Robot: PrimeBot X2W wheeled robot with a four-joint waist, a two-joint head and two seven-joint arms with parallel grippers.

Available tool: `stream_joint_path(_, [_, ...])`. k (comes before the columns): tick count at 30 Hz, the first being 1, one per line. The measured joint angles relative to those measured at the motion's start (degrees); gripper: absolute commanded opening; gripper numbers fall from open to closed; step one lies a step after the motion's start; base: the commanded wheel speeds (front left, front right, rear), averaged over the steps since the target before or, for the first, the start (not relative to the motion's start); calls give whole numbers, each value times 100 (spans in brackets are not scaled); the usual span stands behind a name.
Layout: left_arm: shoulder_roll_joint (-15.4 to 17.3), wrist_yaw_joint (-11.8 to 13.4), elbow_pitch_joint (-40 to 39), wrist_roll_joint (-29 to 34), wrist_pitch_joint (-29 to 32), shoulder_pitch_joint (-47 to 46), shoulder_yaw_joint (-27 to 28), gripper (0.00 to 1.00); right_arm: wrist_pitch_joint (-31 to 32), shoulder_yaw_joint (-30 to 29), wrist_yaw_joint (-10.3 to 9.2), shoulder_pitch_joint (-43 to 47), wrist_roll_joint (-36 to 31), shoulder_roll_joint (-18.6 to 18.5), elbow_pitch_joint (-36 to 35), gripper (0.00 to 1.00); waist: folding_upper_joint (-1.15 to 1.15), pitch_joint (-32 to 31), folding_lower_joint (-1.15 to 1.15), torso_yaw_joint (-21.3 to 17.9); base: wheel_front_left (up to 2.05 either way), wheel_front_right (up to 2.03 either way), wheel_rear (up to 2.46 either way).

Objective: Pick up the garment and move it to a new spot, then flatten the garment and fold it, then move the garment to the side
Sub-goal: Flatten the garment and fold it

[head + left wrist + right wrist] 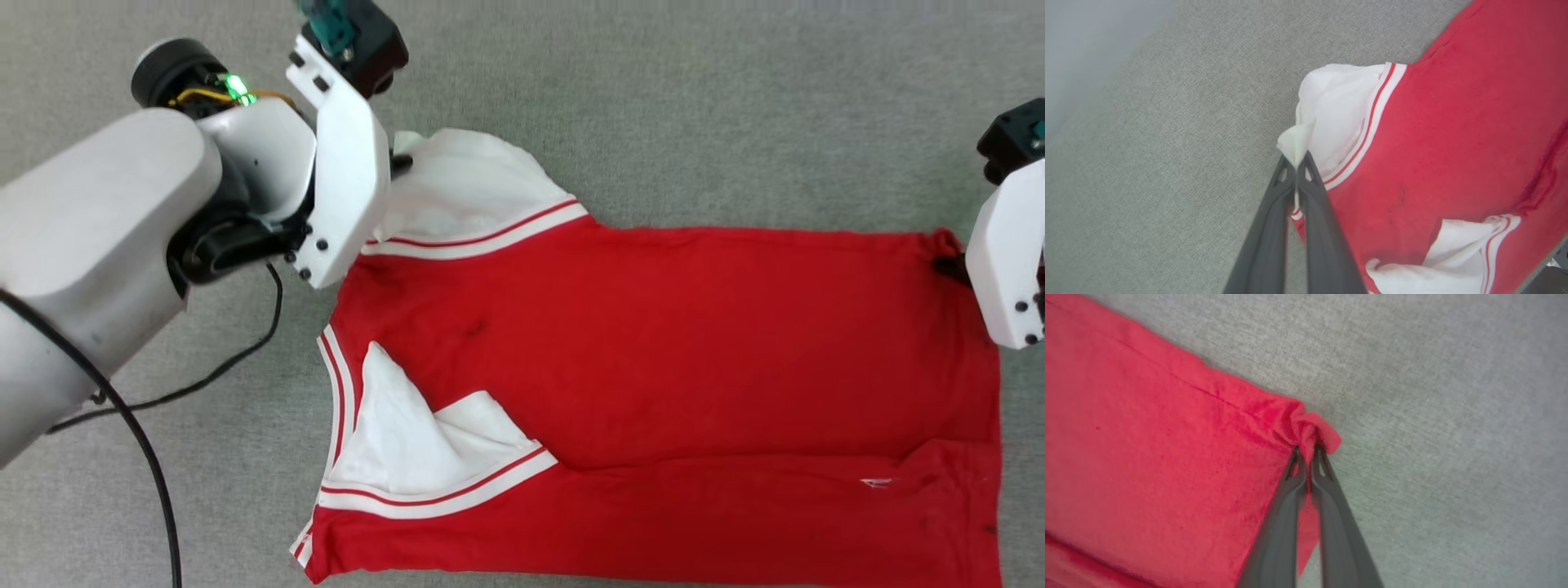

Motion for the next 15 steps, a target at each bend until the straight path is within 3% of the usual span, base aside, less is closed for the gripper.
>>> stream_joint_path(8, [244,0,-394,41,-153,576,-1,0,-907,22,0,633,371,-344,-320,0,0,-661,0,-2,0,0,0])
stream_joint_path(15, [724,0,-859,41,-353,1338,-2,0,-1414,19,0,1419,530,-656,-671,0,0,-1240,0,12,0,0,0])
